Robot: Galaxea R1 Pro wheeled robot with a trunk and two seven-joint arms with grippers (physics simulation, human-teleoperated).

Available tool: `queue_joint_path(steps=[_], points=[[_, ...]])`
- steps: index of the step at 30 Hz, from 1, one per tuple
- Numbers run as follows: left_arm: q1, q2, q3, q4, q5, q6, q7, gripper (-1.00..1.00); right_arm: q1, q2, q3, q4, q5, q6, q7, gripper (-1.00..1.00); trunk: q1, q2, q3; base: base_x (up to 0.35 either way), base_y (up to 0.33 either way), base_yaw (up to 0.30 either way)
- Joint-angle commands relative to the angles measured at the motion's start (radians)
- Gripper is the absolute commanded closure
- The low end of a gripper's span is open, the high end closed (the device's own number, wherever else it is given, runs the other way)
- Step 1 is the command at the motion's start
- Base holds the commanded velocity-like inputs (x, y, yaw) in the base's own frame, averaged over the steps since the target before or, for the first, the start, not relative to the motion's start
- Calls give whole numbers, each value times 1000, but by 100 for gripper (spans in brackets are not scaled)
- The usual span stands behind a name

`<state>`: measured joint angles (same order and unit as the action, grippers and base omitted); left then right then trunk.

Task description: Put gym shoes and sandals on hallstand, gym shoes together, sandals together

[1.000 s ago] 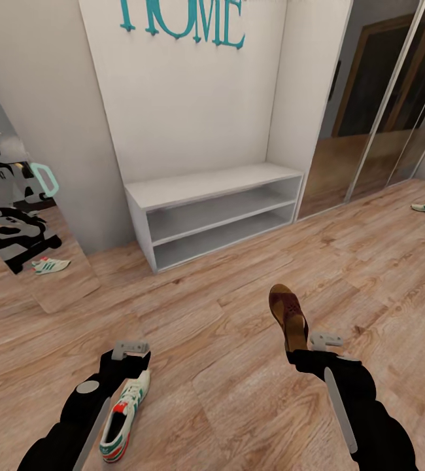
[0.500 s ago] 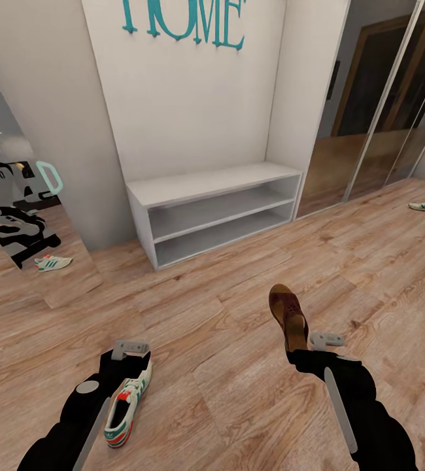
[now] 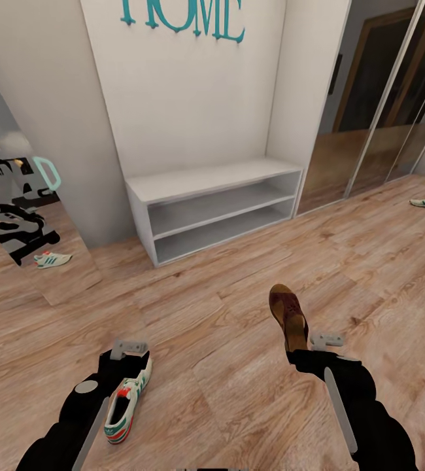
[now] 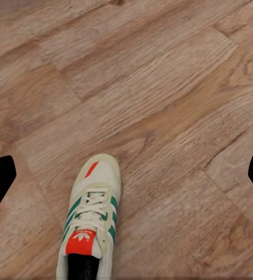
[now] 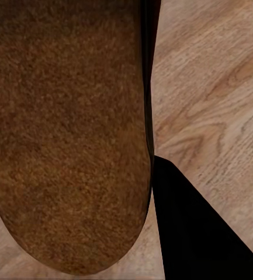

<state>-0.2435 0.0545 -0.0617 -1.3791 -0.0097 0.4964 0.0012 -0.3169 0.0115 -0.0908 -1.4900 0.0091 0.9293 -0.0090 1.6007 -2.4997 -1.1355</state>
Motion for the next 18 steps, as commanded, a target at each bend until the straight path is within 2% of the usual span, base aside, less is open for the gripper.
queue_joint_path(steps=[1, 18], points=[[0, 1, -1, -1, -1, 5, 0, -100, -1, 1, -1, -1, -3, 5, -3, 100, 0, -1, -6, 0, 0, 0], [0, 2, -1, 0, -3, 7, -1, -100, -1, 1, -1, -3, -4, 5, -3, 100, 8, -5, -81, 0, 0, 0]])
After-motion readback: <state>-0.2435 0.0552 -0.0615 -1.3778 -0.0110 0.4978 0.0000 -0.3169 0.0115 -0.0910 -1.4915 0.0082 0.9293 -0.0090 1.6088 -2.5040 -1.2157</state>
